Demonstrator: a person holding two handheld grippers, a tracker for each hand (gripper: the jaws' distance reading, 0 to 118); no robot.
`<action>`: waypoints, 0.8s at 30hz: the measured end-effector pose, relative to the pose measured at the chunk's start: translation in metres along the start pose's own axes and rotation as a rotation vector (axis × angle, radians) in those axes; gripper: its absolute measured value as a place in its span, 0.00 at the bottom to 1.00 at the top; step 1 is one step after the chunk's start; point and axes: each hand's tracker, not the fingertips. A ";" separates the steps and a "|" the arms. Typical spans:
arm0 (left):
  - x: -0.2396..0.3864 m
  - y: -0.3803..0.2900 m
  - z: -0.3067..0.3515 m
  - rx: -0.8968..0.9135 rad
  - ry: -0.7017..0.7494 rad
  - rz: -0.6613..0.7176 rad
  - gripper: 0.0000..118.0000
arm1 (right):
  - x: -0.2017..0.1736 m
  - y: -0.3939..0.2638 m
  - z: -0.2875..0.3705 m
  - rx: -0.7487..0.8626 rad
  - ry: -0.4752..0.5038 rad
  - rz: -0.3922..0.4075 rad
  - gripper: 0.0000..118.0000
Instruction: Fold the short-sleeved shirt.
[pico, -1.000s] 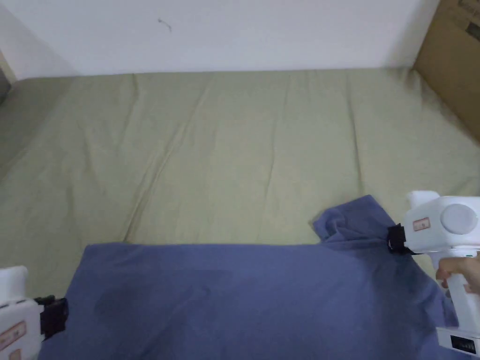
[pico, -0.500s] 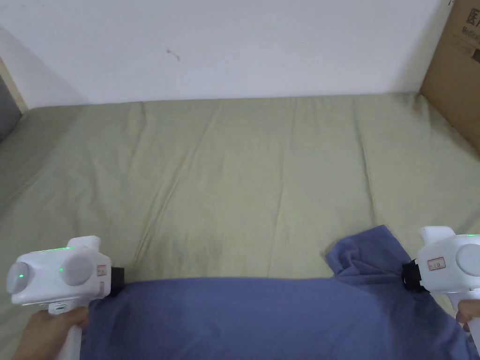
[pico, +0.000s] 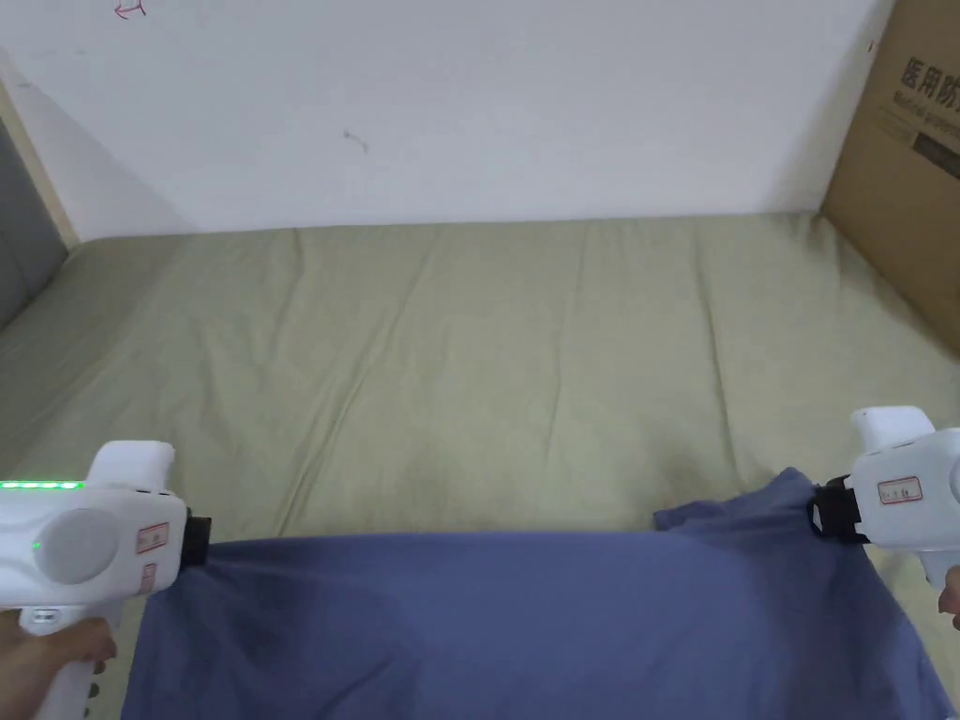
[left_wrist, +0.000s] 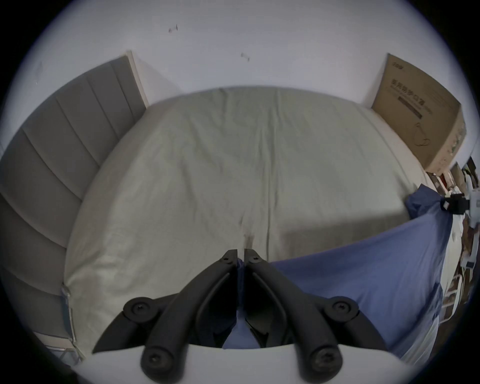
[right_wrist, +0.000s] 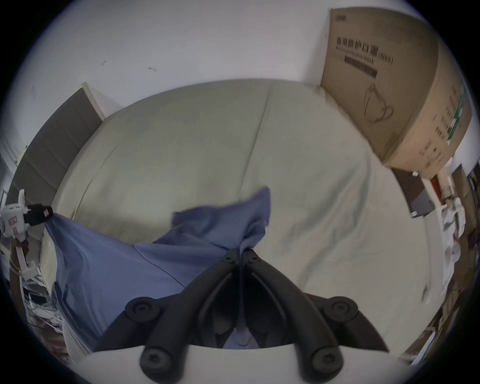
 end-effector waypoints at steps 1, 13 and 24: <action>-0.002 -0.004 0.016 0.021 0.000 -0.004 0.02 | -0.002 -0.003 0.016 0.026 -0.004 0.019 0.00; -0.006 -0.155 0.157 0.047 -0.018 0.000 0.02 | -0.015 -0.171 0.157 0.036 0.022 0.005 0.00; -0.005 -0.258 0.126 -0.118 -0.008 0.048 0.07 | -0.018 -0.307 0.117 -0.126 -0.005 -0.150 0.00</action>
